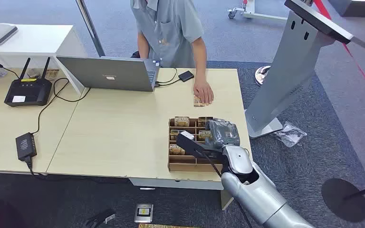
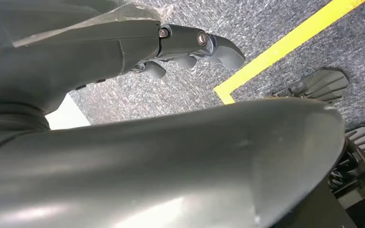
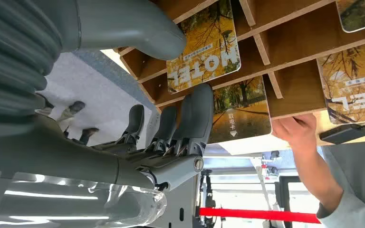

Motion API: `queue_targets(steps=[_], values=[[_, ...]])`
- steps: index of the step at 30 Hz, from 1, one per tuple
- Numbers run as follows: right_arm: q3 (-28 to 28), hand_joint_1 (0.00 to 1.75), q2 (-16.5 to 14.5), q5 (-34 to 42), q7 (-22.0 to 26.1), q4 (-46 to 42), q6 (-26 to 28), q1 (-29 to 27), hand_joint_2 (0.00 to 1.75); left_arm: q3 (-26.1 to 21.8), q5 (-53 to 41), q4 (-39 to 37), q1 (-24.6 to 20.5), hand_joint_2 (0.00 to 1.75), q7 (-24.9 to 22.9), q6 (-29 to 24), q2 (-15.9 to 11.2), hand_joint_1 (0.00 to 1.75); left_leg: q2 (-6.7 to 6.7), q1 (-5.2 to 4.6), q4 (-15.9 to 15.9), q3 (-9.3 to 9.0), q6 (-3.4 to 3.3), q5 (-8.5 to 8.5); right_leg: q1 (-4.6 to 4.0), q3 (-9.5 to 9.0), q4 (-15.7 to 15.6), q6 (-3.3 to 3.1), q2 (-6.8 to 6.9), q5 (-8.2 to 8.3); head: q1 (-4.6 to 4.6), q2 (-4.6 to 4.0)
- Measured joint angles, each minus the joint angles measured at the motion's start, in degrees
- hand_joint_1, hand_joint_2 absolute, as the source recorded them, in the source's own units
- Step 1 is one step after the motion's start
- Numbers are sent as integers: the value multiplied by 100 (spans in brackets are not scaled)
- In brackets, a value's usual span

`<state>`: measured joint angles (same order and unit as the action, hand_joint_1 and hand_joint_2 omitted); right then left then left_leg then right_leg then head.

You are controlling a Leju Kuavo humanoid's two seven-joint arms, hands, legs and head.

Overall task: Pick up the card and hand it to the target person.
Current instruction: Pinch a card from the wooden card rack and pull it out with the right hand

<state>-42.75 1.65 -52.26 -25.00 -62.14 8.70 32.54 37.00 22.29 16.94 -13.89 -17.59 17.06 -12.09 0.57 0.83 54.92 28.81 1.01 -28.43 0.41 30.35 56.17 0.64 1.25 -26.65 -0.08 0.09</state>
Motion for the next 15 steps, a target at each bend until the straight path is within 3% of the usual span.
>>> queue_targets(steps=[15], values=[[30, 93, -110, 62, 14, 404, 14, 162, 175, 42, -14, -9, -8, 0, -36, -85, 40, 0, 1, 0, 0, -3, 0, 0, 0, -1, 0, 0, 0, 0, 0, 0]])
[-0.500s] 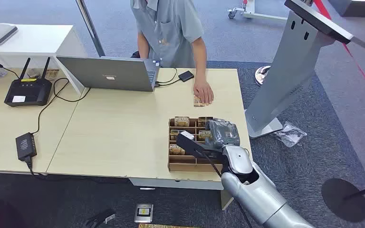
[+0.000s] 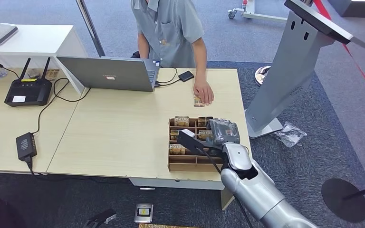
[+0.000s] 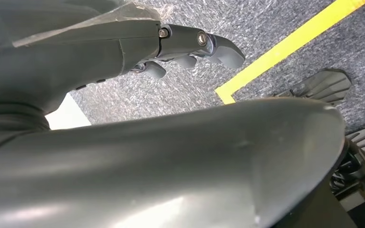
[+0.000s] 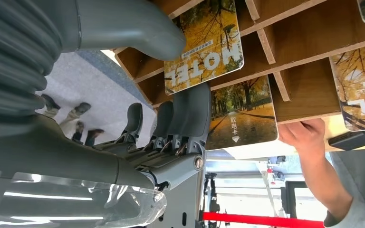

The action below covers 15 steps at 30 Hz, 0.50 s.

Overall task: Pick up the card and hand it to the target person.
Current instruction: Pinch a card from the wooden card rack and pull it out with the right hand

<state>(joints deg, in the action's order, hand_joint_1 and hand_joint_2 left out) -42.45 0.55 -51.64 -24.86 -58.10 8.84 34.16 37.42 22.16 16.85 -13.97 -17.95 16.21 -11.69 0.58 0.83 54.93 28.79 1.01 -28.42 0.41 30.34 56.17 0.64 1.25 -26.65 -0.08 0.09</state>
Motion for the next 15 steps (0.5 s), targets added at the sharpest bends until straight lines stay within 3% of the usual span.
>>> queue_targets(steps=[6, 15], values=[[1, 100, -17, 7, 33, 32, 34, 5, 175, 0, -3, 0, 0, 0, -2, -13, 7, 0, 0, 0, 0, -1, 0, 0, 0, -1, 0, 0, 0, 0, 0, 0], [3, 163, -37, 9, 126, 113, 135, 9, 175, 0, -30, 0, 2, 0, 0, -21, 11, 0, 0, 0, 0, 0, 2, 2, 0, 0, 0, -1, 0, 1, -1, 0]])
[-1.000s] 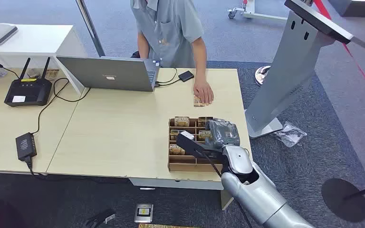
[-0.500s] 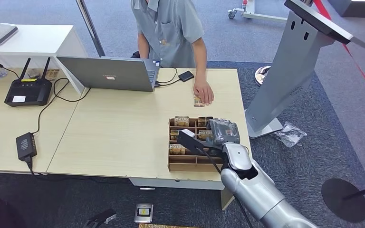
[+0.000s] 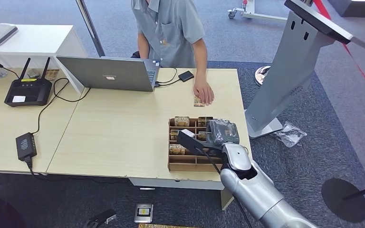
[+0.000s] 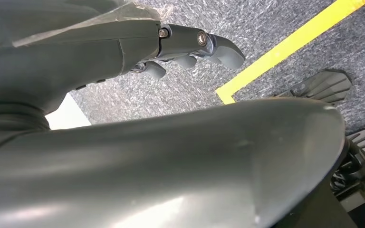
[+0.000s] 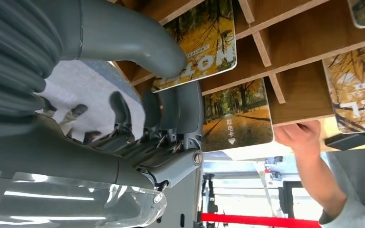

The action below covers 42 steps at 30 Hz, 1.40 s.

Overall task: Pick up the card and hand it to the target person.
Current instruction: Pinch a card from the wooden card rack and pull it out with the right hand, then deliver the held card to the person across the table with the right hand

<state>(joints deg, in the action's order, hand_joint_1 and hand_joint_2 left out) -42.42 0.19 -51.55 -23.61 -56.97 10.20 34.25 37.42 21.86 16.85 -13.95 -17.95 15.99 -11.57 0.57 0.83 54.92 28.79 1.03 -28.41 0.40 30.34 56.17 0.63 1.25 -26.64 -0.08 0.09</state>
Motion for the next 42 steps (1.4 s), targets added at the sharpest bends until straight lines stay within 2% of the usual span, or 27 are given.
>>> queue_targets(steps=[3, 11, 28, 42], values=[[0, 175, -6, -13, 36, 7, 51, -3, 175, 0, -10, 0, 0, 0, 1, -27, 5, 0, 0, 0, 0, 0, 0, 0, 0, 0, 0, 0, 0, 0, 0, 0], [65, 175, 8, -213, 197, -184, 429, -93, 175, 0, -16, -11, 29, 0, 85, -94, 8, 0, 0, 0, 0, 0, 0, 1, 0, 0, 0, 0, 0, 1, 0, 0], [283, 175, 155, -1122, 740, -2031, 664, -372, 175, -17, -118, -31, 159, 0, 254, -158, 9, 0, 1, 0, 0, 3, 0, 1, 0, 3, 0, 0, 0, 1, 1, 0], [258, 175, -140, -1002, 1053, -1768, 781, 214, 175, -17, -331, -31, -18, 0, 178, -63, 74, 0, 0, 0, 0, 7, 0, 1, 0, 4, 0, -1, 0, 1, 0, 0]])
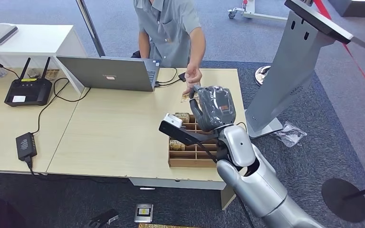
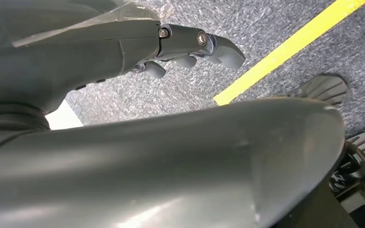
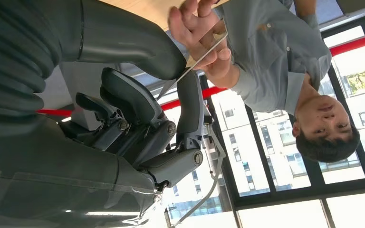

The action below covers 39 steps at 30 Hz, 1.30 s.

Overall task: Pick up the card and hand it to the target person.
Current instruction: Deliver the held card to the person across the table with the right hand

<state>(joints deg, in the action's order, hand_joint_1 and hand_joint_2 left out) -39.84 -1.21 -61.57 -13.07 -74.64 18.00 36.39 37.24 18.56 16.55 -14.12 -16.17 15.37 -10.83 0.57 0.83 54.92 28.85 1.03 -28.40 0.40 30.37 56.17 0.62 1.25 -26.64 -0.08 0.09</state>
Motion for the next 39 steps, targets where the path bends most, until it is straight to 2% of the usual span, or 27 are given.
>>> queue_targets(steps=[10, 11, 14, 15, 22, 28, 34, 39], values=[[-57, 175, -228, 119, 63, 746, 19, 354, 175, 0, -50, -7, -39, 0, -5, 24, 42, 0, -1, 0, 0, 1, 0, 0, 0, 1, 0, 0, 0, 0, 1, 0], [-67, 144, -249, 136, 56, 832, 13, 386, 175, 0, -56, -9, -43, 0, -9, 26, 44, 0, -1, 0, 0, 1, 0, 0, 0, 1, 0, 0, 0, 0, 0, 0], [-93, 14, -288, 217, -21, 1078, -70, 452, 175, 0, -79, -13, -52, 0, -34, 28, 51, 0, -1, 0, 0, 1, 0, 0, 0, 1, 0, 0, 0, 0, 1, 0], [-98, 0, -292, 259, -58, 1143, -110, 459, 175, 0, -87, -13, -54, 0, -42, 30, 53, 0, -1, 0, 0, 1, 0, 0, 0, 1, 0, 0, 0, 0, 1, 0], [-122, 0, -280, 540, -220, 1398, -285, 380, 175, -11, -134, -15, -59, 0, -75, 31, 58, 0, 0, 0, 0, 1, 0, 0, 0, 4, 0, 0, 0, 0, 0, 0], [-108, 0, -223, 975, -202, 1296, -382, 65, 175, -53, -41, -21, -16, 0, -58, -24, 52, 0, 1, 0, 0, 2, 0, -1, 0, 6, 0, 0, 0, -1, 1, 0], [21, 0, -150, 2095, 140, 887, -617, -363, 175, -173, 48, -31, 157, 0, 48, -50, 13, 0, 1, 0, 0, 5, 0, -2, 0, 9, 0, 0, 0, -1, 0, 0], [190, 0, -50, 3470, 531, 467, -822, -727, 175, -288, 108, -39, 309, 0, 146, -86, -21, 0, 1, 0, 0, 5, 0, -2, 0, 9, -1, 1, 0, -1, 0, 0]])
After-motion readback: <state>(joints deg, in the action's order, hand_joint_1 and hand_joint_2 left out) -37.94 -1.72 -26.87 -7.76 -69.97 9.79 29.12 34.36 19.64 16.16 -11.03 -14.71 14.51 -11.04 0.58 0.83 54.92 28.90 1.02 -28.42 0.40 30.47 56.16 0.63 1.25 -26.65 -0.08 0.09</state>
